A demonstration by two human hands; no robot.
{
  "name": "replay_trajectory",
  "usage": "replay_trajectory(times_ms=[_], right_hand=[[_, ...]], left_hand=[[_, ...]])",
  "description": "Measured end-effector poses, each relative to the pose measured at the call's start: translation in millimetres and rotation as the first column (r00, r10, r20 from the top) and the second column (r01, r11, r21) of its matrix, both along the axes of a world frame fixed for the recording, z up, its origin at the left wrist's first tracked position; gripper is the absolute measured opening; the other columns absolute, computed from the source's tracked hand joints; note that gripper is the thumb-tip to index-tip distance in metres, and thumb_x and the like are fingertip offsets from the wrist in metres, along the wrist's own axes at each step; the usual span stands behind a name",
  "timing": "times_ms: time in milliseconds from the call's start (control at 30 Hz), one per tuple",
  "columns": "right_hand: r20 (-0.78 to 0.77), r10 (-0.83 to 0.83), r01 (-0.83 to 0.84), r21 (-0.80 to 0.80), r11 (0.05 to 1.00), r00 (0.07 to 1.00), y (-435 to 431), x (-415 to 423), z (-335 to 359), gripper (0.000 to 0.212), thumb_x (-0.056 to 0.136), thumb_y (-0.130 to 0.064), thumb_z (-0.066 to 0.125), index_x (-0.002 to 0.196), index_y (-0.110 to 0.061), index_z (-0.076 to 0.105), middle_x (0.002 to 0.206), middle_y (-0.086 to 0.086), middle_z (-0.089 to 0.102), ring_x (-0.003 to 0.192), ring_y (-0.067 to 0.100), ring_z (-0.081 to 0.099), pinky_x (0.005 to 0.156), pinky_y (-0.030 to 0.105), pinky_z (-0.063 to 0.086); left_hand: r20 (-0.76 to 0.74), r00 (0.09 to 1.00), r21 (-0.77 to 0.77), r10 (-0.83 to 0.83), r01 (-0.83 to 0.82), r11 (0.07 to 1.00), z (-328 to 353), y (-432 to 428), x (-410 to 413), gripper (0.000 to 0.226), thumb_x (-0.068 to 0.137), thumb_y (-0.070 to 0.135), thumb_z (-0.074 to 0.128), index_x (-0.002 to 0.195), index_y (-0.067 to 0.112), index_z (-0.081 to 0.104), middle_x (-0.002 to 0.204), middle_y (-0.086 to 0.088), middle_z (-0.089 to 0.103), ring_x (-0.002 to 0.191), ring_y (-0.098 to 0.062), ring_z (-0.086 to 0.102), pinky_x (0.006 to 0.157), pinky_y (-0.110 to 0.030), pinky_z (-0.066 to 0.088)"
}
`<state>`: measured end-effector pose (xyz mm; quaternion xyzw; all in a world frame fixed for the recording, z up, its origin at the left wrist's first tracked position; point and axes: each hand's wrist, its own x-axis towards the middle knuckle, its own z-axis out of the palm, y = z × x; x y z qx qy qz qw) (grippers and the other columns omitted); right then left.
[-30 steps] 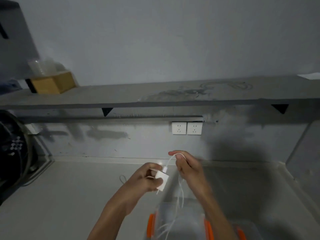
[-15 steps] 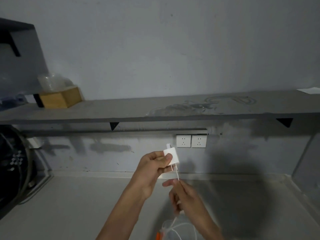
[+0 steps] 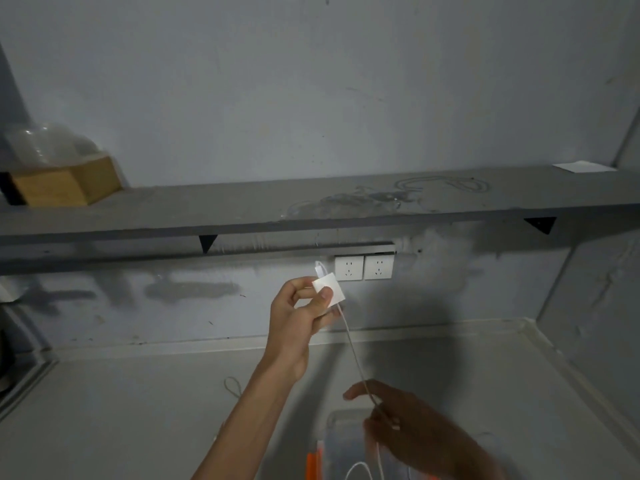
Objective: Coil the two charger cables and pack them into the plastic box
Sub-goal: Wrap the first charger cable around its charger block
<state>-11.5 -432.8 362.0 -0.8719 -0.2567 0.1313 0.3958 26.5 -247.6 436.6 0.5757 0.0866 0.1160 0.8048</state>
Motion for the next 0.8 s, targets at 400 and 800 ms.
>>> replay_trajectory(times_ms=[400,800], right_hand=[[-0.368,0.038,0.269,0.742,0.615,0.929,37,13,29,0.029,0.092,-0.03,0.054,0.111,-0.014,0.068,0.06,0.004,0.046,0.051,0.013,0.041,0.053,0.029,0.041],[-0.247,0.291,-0.213,0.3,0.93,0.924,-7,24,2,0.024,0.089,-0.004,0.054,0.078,-0.024,0.062,0.062,-0.008,0.068,0.061,0.006,0.064,0.066,0.025,0.052]], left_hand=[[0.085,0.996,-0.012,0.007,-0.006,1.0,24,-20,4,0.032,0.079,-0.009,0.07,0.107,0.005,0.064,0.096,-0.012,0.068,0.093,-0.035,0.07,0.08,-0.041,0.061],[0.104,0.955,0.09,0.278,-0.287,0.954,5,9,5,0.029,0.083,-0.003,0.068,0.109,0.003,0.058,0.105,-0.01,0.061,0.094,-0.024,0.067,0.072,-0.033,0.061]])
